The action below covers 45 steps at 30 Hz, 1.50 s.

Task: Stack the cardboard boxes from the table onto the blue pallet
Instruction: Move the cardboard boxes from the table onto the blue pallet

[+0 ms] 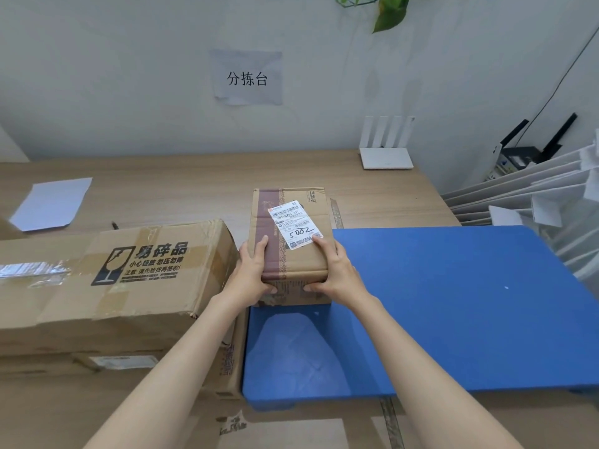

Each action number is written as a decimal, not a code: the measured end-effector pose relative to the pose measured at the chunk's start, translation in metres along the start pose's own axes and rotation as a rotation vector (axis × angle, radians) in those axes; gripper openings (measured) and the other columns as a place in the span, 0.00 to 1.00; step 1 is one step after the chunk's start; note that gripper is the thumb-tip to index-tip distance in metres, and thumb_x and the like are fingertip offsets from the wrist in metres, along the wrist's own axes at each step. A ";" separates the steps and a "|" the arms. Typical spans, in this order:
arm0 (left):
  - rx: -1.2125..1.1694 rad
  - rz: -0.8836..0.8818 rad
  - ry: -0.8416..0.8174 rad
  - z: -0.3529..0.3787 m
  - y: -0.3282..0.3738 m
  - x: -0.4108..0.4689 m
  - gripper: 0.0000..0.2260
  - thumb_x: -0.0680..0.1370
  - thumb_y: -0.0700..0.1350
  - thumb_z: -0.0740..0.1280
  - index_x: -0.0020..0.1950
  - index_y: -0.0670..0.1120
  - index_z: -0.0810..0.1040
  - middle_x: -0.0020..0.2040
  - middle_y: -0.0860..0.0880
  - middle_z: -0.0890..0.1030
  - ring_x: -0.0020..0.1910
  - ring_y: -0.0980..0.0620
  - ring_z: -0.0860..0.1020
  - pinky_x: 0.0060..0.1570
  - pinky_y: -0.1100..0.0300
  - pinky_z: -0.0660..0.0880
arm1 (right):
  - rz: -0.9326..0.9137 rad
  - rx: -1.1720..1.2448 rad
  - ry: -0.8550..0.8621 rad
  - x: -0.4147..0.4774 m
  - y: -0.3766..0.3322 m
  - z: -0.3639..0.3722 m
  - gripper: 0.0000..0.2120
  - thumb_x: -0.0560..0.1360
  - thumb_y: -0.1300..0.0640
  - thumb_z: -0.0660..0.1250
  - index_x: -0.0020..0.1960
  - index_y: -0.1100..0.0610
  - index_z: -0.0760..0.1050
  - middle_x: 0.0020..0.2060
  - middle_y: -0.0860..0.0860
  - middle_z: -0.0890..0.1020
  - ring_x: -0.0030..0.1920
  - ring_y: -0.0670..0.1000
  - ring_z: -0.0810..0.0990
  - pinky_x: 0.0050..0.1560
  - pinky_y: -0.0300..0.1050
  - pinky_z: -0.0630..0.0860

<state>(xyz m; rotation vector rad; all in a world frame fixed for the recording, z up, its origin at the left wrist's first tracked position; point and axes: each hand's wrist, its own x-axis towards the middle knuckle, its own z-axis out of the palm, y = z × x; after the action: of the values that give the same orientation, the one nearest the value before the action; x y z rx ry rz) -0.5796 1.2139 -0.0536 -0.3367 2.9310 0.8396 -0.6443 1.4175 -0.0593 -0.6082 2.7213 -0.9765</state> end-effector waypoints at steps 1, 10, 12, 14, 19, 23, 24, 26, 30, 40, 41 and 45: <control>-0.001 0.001 0.000 -0.001 0.000 0.000 0.53 0.67 0.44 0.78 0.78 0.54 0.43 0.75 0.43 0.46 0.71 0.39 0.62 0.64 0.51 0.70 | 0.000 -0.003 -0.002 0.000 0.000 0.000 0.51 0.61 0.50 0.80 0.73 0.36 0.52 0.74 0.51 0.57 0.65 0.57 0.72 0.59 0.56 0.74; 0.008 -0.008 0.001 -0.011 0.010 -0.007 0.53 0.69 0.46 0.77 0.77 0.56 0.38 0.77 0.44 0.37 0.76 0.40 0.52 0.68 0.47 0.67 | 0.014 -0.007 -0.044 -0.004 -0.007 -0.013 0.55 0.63 0.48 0.80 0.76 0.38 0.47 0.78 0.56 0.49 0.75 0.56 0.59 0.66 0.55 0.67; 0.012 0.011 0.006 -0.017 0.016 -0.010 0.52 0.70 0.49 0.76 0.77 0.57 0.38 0.77 0.44 0.37 0.77 0.41 0.49 0.69 0.47 0.64 | 0.003 0.001 -0.036 -0.006 -0.011 -0.020 0.56 0.62 0.46 0.80 0.76 0.37 0.46 0.79 0.56 0.47 0.76 0.55 0.57 0.67 0.55 0.65; 0.018 0.040 0.020 -0.025 0.024 -0.014 0.50 0.71 0.53 0.75 0.78 0.56 0.40 0.78 0.46 0.38 0.77 0.43 0.48 0.71 0.46 0.61 | -0.021 -0.002 -0.023 -0.007 -0.017 -0.028 0.56 0.62 0.43 0.80 0.76 0.37 0.45 0.79 0.54 0.49 0.77 0.55 0.57 0.68 0.55 0.65; 0.015 0.060 0.145 -0.057 0.047 -0.019 0.39 0.76 0.56 0.67 0.79 0.52 0.47 0.79 0.48 0.49 0.77 0.47 0.53 0.71 0.45 0.60 | -0.085 0.050 0.054 -0.002 -0.043 -0.055 0.54 0.65 0.40 0.77 0.77 0.38 0.43 0.79 0.52 0.51 0.78 0.52 0.51 0.70 0.58 0.61; -0.027 0.081 0.226 -0.096 0.062 -0.025 0.34 0.78 0.55 0.65 0.78 0.49 0.52 0.78 0.48 0.55 0.76 0.48 0.58 0.72 0.47 0.60 | -0.167 0.084 0.099 0.000 -0.073 -0.082 0.51 0.67 0.39 0.74 0.77 0.41 0.44 0.79 0.52 0.51 0.78 0.51 0.50 0.71 0.55 0.60; -0.028 0.085 0.248 -0.107 0.065 -0.028 0.34 0.78 0.55 0.65 0.78 0.49 0.53 0.78 0.48 0.56 0.75 0.48 0.58 0.72 0.47 0.60 | -0.177 0.078 0.112 0.000 -0.081 -0.089 0.50 0.67 0.38 0.73 0.77 0.41 0.44 0.79 0.52 0.51 0.78 0.51 0.51 0.70 0.55 0.61; -0.030 0.088 0.288 -0.131 0.068 -0.035 0.32 0.78 0.55 0.64 0.78 0.48 0.54 0.77 0.48 0.59 0.75 0.48 0.60 0.71 0.49 0.61 | -0.191 0.062 0.145 0.002 -0.098 -0.102 0.49 0.68 0.37 0.72 0.77 0.40 0.44 0.78 0.52 0.52 0.77 0.53 0.56 0.71 0.57 0.62; -0.039 0.106 0.384 -0.175 0.063 -0.051 0.30 0.79 0.51 0.65 0.77 0.45 0.58 0.76 0.46 0.62 0.74 0.48 0.61 0.72 0.54 0.59 | -0.270 0.099 0.174 0.008 -0.135 -0.122 0.47 0.70 0.43 0.73 0.78 0.45 0.47 0.78 0.53 0.55 0.77 0.52 0.55 0.74 0.52 0.58; 0.023 -0.037 0.563 -0.267 -0.016 -0.114 0.28 0.79 0.54 0.63 0.76 0.48 0.60 0.77 0.48 0.60 0.76 0.50 0.58 0.72 0.50 0.59 | -0.427 0.086 0.076 0.019 -0.248 -0.090 0.45 0.71 0.42 0.72 0.78 0.43 0.47 0.77 0.49 0.57 0.76 0.51 0.59 0.71 0.57 0.64; 0.028 -0.057 0.584 -0.277 -0.031 -0.125 0.28 0.79 0.54 0.63 0.76 0.48 0.60 0.77 0.48 0.60 0.76 0.50 0.58 0.72 0.50 0.60 | -0.453 0.082 0.060 0.019 -0.264 -0.079 0.45 0.71 0.42 0.72 0.78 0.43 0.47 0.77 0.49 0.57 0.76 0.51 0.59 0.71 0.58 0.64; 0.021 -0.160 0.652 -0.311 -0.097 -0.179 0.28 0.79 0.53 0.64 0.76 0.48 0.61 0.77 0.48 0.60 0.76 0.50 0.57 0.72 0.52 0.58 | -0.532 0.074 -0.013 0.014 -0.337 -0.018 0.44 0.72 0.42 0.71 0.78 0.43 0.47 0.77 0.48 0.57 0.74 0.52 0.63 0.71 0.59 0.64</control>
<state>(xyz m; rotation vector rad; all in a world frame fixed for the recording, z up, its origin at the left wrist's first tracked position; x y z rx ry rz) -0.3860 1.0029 0.1837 -0.9982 3.4128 0.7910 -0.5565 1.1857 0.1697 -1.3595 2.5408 -1.1628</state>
